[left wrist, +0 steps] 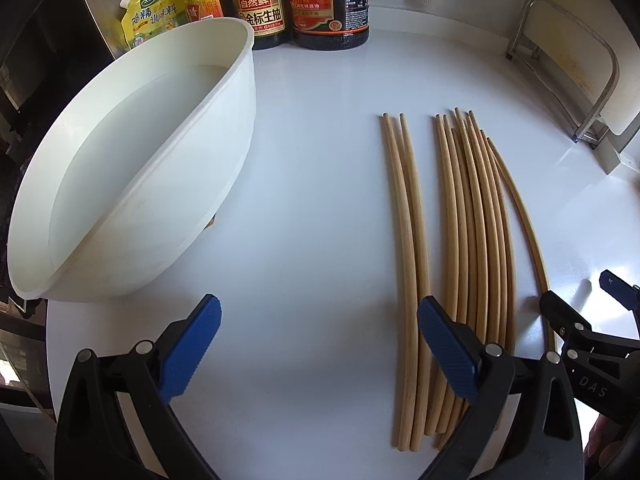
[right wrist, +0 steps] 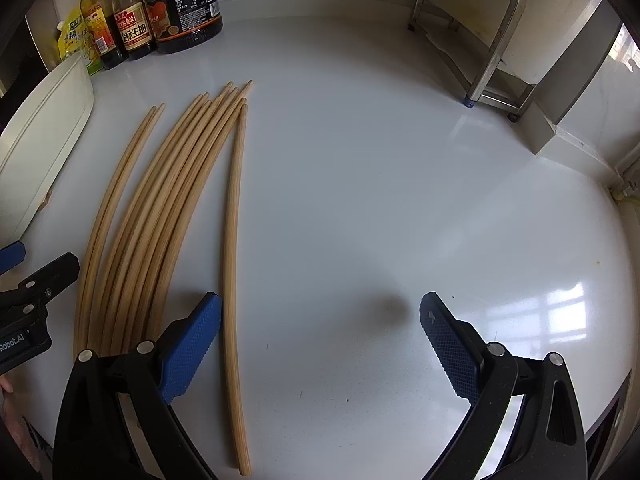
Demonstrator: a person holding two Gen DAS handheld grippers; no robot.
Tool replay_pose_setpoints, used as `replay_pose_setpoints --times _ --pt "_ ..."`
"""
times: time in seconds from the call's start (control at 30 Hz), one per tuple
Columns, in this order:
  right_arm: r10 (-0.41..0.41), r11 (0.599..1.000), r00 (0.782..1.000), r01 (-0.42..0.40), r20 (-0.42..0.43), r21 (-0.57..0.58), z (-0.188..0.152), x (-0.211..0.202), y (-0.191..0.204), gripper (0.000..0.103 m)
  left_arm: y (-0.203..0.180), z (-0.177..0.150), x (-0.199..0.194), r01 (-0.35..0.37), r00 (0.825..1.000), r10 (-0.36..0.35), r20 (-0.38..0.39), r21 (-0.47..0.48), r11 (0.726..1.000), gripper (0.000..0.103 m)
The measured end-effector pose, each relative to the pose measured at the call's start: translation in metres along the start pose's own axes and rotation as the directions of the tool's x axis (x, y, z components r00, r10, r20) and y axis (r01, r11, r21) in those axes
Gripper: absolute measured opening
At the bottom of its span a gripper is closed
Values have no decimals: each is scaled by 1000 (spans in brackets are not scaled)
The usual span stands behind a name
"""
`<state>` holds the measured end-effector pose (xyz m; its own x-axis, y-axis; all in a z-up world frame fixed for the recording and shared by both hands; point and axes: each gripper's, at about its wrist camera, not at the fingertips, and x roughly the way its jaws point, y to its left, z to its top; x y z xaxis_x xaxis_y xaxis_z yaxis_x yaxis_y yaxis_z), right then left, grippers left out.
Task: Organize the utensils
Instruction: 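Move both tools down toward the pile of wooden chopsticks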
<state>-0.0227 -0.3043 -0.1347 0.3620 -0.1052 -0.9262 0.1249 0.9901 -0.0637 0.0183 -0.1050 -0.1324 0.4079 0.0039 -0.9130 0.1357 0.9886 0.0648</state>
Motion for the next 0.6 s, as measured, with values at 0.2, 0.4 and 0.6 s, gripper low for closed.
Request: replay_pose_setpoints --times 0.2,0.4,0.6 --pt "12 1000 1000 -12 8 -5 2 1 3 94 -2 2 6 -4 1000 4 -13 -5 1000 97" --pt "22 1000 1000 -22 9 1 2 2 2 94 -7 2 4 -7 1000 7 -8 7 1000 97" --pt "23 1000 1000 -23 10 2 3 2 0 94 -7 -2 8 -26 999 26 -27 16 1000 97"
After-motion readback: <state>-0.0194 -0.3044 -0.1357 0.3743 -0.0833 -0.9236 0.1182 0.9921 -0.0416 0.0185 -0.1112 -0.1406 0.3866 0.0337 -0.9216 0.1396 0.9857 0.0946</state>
